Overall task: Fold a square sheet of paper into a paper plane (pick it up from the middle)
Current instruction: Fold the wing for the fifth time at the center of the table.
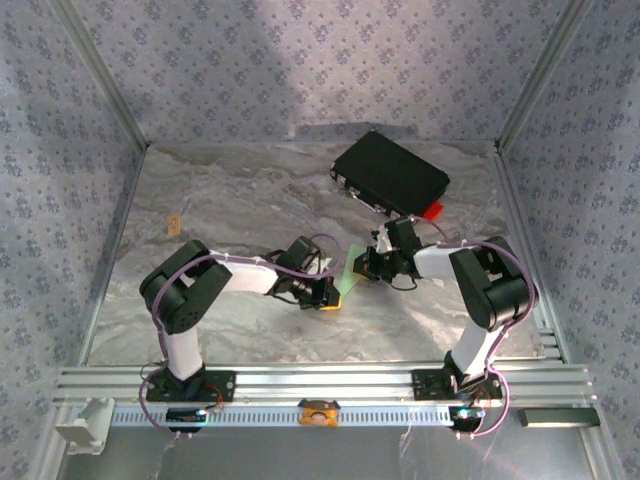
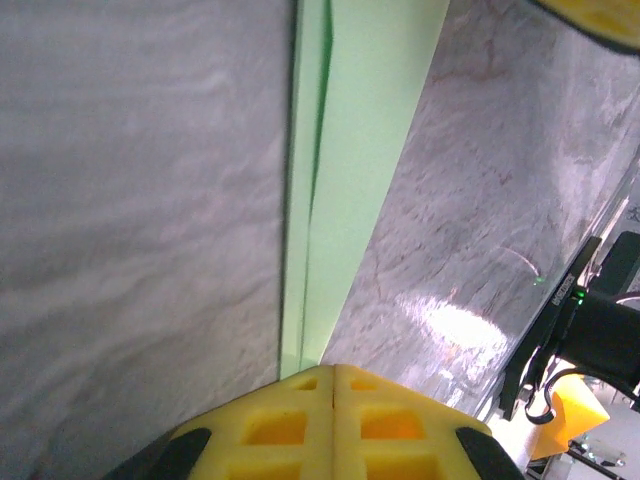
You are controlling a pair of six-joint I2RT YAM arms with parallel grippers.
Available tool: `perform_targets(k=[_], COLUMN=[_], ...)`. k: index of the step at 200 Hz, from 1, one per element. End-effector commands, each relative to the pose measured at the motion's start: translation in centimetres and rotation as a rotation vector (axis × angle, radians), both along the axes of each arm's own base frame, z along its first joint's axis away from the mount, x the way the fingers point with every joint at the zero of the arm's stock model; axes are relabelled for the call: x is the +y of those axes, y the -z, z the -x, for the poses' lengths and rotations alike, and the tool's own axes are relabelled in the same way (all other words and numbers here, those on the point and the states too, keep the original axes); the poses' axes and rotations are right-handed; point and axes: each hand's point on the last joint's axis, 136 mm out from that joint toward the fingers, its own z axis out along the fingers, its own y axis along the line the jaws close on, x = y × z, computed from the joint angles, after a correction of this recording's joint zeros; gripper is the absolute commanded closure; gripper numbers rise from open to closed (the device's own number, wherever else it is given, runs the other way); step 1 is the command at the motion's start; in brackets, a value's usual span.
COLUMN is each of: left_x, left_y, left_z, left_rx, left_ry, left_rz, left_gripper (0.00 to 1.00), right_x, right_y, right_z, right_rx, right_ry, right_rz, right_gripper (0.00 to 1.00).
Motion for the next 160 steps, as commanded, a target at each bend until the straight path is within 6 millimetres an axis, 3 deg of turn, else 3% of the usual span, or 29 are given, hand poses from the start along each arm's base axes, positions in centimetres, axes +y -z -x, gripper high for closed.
perform_targets(k=[1,51,72,124,160], left_x=[1.7,0.0,-0.4,-3.3,-4.2], left_y=[0.6,-5.0,-6.1,-5.7,-4.1], left_z=[1.4,-0.3,-1.9,-5.8,-6.2], left_rx=[0.04,-0.089,-0.095,-0.084,-0.054], left_ry=[-0.009,0.017,0.011,0.007,0.019], left_rz=[-0.052,0.085,0.128,0.151,0.126], left_gripper=[0.97,0.97,0.97,0.94,0.95], right_x=[-2.1,-1.9,-1.9,-1.8,-1.8], right_y=[2.5,2.2,2.2,1.9,1.8], right_z=[1.0,0.9,0.9,0.9,0.7], right_rx=[0.063,0.056,0.056,0.051,0.049], right_ry=[0.037,0.034,0.032,0.029,0.033], right_rz=[0.093,0.084,0.081,0.072,0.07], right_gripper=[0.95,0.95,0.95,0.94,0.94])
